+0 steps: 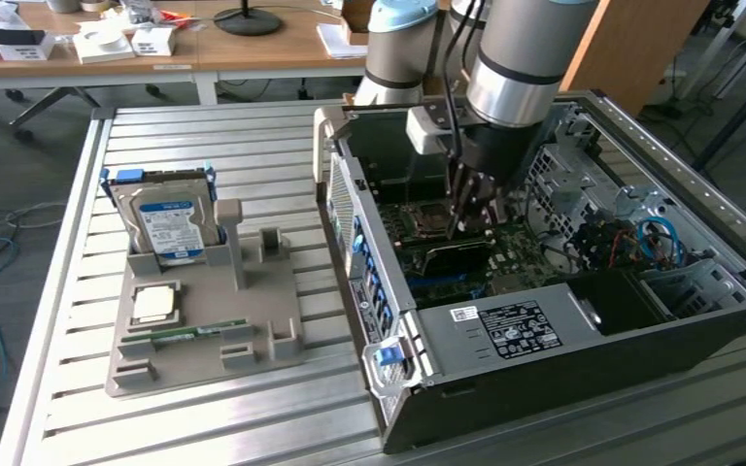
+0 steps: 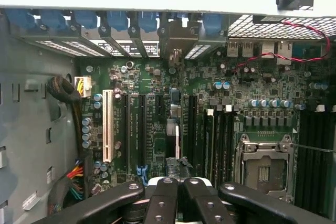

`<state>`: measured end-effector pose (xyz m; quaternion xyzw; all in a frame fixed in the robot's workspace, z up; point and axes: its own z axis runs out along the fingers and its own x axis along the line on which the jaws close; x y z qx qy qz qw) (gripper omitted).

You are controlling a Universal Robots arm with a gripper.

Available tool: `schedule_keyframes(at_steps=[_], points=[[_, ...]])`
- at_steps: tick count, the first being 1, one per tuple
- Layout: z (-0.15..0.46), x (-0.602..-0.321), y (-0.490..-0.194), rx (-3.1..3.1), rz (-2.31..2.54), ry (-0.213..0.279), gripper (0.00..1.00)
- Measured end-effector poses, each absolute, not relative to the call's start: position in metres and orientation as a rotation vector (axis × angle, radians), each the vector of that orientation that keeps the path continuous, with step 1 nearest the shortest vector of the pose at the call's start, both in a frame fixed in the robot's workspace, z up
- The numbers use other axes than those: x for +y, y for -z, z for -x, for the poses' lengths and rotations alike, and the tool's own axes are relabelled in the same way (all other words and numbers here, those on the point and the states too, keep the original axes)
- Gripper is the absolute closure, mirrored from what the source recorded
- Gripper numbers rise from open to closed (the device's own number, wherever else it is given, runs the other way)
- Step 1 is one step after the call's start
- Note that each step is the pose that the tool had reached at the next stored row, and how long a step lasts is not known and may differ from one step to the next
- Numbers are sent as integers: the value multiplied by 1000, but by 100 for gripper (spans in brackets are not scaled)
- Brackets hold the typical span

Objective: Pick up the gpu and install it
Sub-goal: 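Press down on the gpu until it lock into place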

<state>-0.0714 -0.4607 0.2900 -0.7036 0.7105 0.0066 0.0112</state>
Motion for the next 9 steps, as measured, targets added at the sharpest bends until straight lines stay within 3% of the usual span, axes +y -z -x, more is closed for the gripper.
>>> schedule_keyframes(at_steps=[9], points=[[79,-458,-289,2217,2195,-21,89]])
